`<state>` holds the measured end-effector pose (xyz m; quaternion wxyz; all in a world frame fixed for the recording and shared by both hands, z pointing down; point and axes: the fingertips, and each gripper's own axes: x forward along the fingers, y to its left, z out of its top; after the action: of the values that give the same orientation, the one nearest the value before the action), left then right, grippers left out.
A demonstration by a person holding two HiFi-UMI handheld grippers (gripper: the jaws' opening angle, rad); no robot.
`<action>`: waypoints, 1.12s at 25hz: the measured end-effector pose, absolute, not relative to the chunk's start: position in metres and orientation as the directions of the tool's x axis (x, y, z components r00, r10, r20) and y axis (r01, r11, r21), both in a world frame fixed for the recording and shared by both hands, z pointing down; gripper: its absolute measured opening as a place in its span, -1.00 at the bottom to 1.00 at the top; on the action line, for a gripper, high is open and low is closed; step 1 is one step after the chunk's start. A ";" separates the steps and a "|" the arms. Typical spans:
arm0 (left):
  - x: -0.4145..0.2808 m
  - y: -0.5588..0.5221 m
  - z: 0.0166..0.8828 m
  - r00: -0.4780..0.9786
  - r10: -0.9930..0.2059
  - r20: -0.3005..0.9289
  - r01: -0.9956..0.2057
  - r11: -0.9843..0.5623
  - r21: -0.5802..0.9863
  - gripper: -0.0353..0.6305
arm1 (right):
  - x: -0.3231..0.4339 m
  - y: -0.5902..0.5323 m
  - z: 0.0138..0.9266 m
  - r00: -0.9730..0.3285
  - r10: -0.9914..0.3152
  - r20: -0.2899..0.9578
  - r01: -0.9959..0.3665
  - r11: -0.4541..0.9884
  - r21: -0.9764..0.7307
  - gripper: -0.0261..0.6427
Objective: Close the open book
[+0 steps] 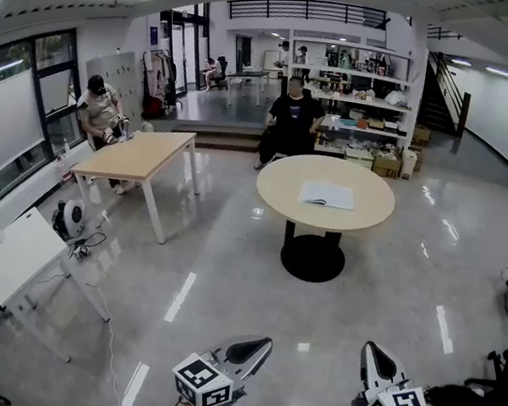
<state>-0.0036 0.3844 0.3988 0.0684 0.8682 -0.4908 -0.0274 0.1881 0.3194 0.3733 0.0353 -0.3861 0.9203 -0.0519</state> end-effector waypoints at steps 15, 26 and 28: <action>-0.006 0.373 0.400 0.533 -0.846 0.016 -0.837 -0.524 0.157 -0.93 | 0.179 0.308 0.384 -0.702 -0.713 -0.004 -0.706 0.696 -0.133 -0.93; -0.005 0.386 0.384 0.543 -0.840 -0.004 -0.827 -0.535 0.173 -0.93 | 0.167 0.312 0.386 -0.714 -0.699 0.042 -0.697 0.703 -0.143 -0.93; -0.001 0.393 0.383 0.548 -0.836 -0.001 -0.825 -0.541 0.166 -0.93 | 0.170 0.318 0.382 -0.713 -0.700 0.031 -0.697 0.703 -0.140 -0.93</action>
<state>-0.0005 0.3928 0.3826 0.0728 0.8769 -0.4735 -0.0401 0.1702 0.3182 0.3819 0.0123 -0.3784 0.9228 -0.0710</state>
